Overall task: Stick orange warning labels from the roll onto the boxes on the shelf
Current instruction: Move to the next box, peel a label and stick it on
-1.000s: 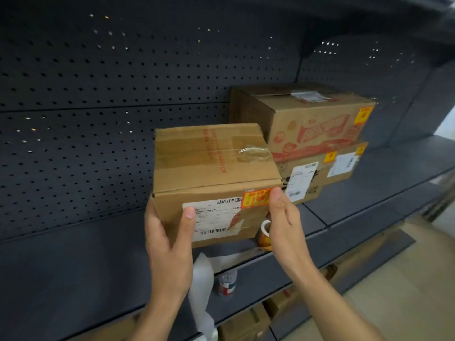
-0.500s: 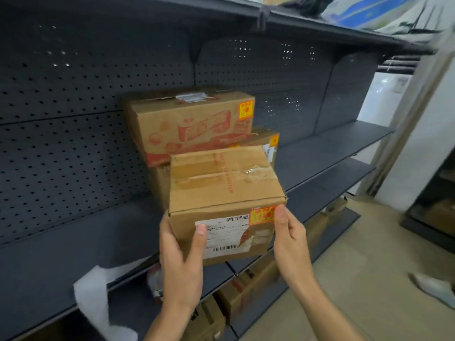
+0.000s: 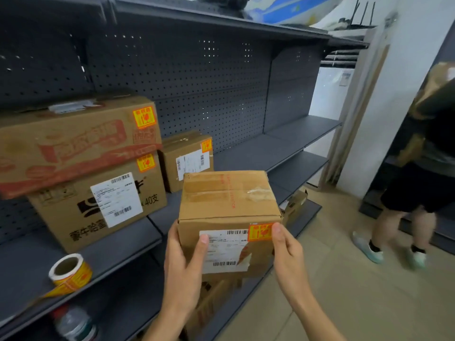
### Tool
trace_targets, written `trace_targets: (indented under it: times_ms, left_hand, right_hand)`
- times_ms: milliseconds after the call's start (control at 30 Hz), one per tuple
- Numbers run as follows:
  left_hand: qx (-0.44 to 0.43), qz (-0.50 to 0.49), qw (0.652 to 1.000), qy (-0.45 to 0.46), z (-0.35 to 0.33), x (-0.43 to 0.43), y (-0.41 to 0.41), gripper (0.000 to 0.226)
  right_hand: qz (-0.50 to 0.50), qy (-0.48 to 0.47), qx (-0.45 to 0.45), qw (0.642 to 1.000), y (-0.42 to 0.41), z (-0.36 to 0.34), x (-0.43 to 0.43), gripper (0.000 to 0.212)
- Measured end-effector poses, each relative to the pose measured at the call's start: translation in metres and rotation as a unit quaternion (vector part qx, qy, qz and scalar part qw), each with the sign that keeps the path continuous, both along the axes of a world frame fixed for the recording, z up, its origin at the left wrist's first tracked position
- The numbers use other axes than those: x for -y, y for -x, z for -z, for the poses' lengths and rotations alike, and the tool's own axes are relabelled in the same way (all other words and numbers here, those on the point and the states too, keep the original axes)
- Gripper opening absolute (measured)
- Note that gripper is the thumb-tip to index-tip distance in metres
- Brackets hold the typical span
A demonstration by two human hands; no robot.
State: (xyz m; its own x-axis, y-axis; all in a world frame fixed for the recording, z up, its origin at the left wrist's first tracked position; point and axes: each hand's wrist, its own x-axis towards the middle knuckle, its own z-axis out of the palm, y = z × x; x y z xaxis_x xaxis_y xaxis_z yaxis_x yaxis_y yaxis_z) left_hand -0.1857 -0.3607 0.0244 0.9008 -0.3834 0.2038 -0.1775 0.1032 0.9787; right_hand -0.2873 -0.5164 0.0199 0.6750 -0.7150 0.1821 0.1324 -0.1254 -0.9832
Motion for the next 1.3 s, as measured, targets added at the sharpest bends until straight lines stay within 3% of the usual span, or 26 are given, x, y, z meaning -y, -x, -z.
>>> trace_targets:
  times_ms: [67, 267, 433, 567, 767, 1100, 1300]
  left_hand:
    - [-0.007, 0.006, 1.0, -0.004, 0.003, 0.022, -0.01, 0.046]
    - [-0.03, 0.004, 1.0, 0.007, 0.017, 0.088, -0.051, 0.053]
    - [-0.047, -0.05, 0.997, 0.032, 0.019, 0.12, -0.099, 0.054]
    - [-0.033, -0.095, 0.995, 0.025, 0.019, 0.135, -0.136, 0.076]
    - [-0.044, -0.157, 0.986, 0.018, 0.02, 0.15, -0.168, 0.087]
    - [-0.041, -0.277, 0.96, 0.016, 0.02, 0.19, -0.188, 0.05]
    - [-0.031, -0.298, 0.954, 0.016, 0.015, 0.202, -0.193, 0.057]
  right_hand:
    - [0.007, 0.002, -0.008, 1.0, -0.006, 0.003, 0.021, 0.08]
    - [0.013, 0.02, -0.021, 0.999, -0.049, 0.007, 0.086, 0.084]
    - [-0.045, 0.044, -0.035, 0.997, -0.112, -0.009, 0.126, 0.048]
    - [-0.094, 0.047, -0.04, 0.994, -0.162, -0.018, 0.146, 0.052]
    - [-0.17, 0.041, -0.041, 0.984, -0.218, -0.02, 0.169, 0.047]
    - [-0.304, 0.03, -0.057, 0.95, -0.295, -0.008, 0.22, 0.044]
    - [-0.342, 0.019, -0.062, 0.938, -0.316, -0.005, 0.232, 0.046]
